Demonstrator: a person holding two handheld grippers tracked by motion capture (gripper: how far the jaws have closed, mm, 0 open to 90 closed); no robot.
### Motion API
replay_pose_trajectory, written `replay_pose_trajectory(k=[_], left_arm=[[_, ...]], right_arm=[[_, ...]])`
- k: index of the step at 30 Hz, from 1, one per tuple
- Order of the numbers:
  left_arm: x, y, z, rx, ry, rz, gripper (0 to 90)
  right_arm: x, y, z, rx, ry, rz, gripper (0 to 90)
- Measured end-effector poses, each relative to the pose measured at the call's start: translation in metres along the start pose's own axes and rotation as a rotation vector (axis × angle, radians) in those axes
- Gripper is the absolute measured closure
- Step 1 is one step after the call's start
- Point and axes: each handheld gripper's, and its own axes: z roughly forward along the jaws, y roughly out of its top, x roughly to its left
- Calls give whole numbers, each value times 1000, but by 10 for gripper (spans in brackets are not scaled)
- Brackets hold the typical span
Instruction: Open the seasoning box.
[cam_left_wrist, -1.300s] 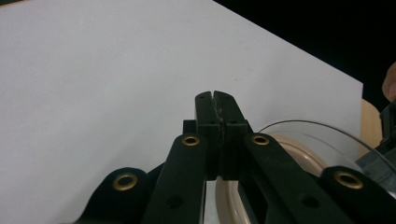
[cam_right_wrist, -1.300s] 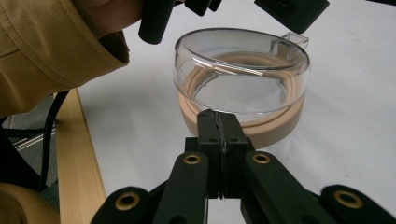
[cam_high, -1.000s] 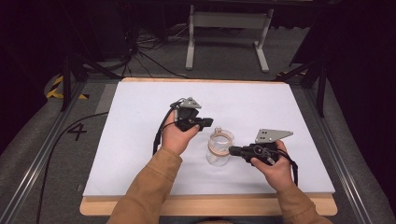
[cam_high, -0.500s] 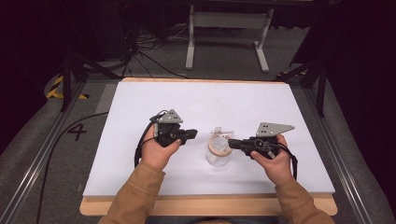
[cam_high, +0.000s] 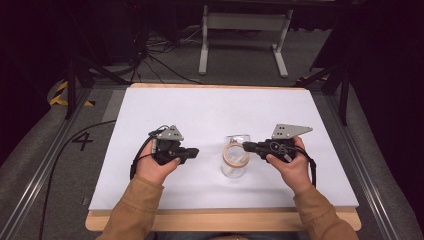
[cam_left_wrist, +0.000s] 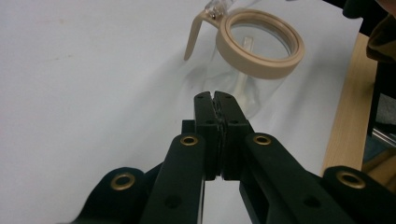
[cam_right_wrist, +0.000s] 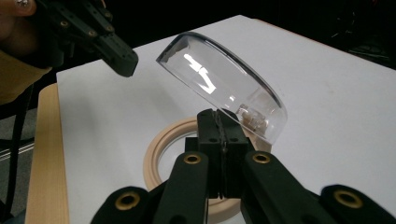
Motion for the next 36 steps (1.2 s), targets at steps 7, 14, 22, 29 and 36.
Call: replay_pose_trajectory(k=[7,14,22,29,36], left_arm=[[7,-6,0,30,1,-17,881],[12,-10,2,55,-6,-28,873],[12,-10,2,62,-5,-19,872],[12,-8,0,54,-8,-12,872],[17,-9,-8,34,5,-26,868]], right_arm=[[-11,3,6,-22,-9,7,900],[-21,-3,10,-25,-53,21,900],[-22,-4,3,-40,-82,34,900],[-18,-3,-4,-43,-69,39,900],[-18,-3,-16,-39,-70,48,895]])
